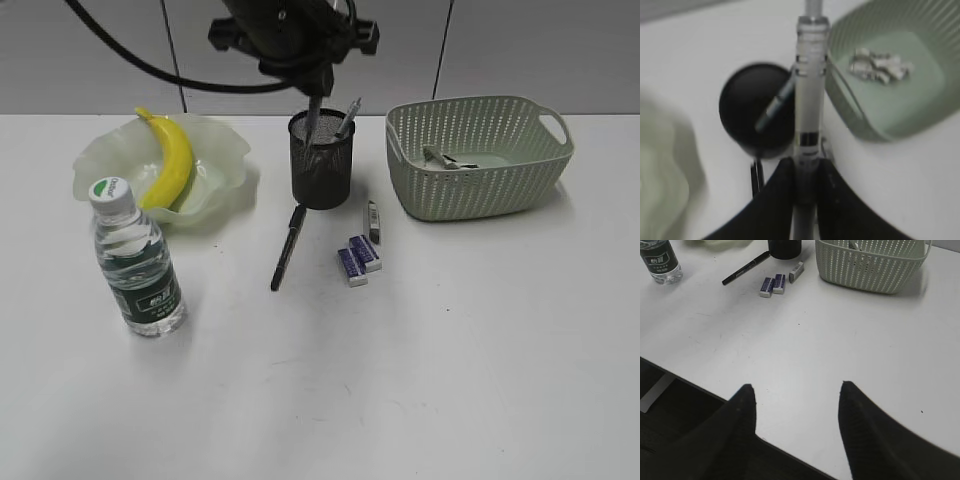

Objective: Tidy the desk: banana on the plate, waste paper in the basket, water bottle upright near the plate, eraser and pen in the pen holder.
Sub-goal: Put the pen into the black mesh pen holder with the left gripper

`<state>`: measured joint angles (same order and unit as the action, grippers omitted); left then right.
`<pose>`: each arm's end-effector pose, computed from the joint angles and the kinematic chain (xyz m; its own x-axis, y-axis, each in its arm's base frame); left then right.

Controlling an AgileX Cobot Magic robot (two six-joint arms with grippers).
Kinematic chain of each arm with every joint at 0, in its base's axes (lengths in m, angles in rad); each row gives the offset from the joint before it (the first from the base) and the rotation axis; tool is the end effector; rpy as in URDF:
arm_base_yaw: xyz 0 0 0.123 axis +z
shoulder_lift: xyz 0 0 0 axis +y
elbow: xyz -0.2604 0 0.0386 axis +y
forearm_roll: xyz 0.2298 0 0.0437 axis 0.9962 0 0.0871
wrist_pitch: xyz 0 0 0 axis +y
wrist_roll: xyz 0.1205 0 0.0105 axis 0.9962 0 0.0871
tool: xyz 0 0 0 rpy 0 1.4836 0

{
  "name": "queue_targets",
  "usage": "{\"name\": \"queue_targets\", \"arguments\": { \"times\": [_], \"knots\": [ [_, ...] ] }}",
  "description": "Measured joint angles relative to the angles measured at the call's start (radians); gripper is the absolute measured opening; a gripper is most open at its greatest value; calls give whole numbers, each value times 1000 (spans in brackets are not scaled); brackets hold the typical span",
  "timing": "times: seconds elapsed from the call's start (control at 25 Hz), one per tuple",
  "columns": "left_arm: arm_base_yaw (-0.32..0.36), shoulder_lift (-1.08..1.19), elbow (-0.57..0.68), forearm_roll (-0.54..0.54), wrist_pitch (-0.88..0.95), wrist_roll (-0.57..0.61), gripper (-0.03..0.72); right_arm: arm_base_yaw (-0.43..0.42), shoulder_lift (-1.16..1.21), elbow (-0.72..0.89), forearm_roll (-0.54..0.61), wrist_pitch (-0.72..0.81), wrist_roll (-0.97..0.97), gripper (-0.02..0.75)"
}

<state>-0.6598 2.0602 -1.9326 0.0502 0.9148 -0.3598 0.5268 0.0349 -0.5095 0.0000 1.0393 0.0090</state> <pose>0.3662 -0.2780 0.2501 -0.8023 0.2136 -0.5574 0.3540 0.9221 -0.1561 0.0285 0.0166 0.2589 -0.4018 -0.2233 -0.8881 -0.4992 0.8665 0.0080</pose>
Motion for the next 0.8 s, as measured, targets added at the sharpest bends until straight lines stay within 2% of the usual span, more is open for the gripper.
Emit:
{"name": "queue_targets", "arguments": {
  "times": [0.12, 0.36, 0.56, 0.8],
  "knots": [
    [13, 3, 2, 50, -171, 0, 90, 0, 0, 0, 0, 0, 0, 426],
    [52, 79, 6, 65, -487, 0, 90, 0, 0, 0, 0, 0, 0, 426],
    [89, 164, 10, 89, -551, 1, 90, 0, 0, 0, 0, 0, -1, 426],
    [99, 249, 10, 107, -576, 2, 90, 0, 0, 0, 0, 0, -1, 426]
  ]
}}
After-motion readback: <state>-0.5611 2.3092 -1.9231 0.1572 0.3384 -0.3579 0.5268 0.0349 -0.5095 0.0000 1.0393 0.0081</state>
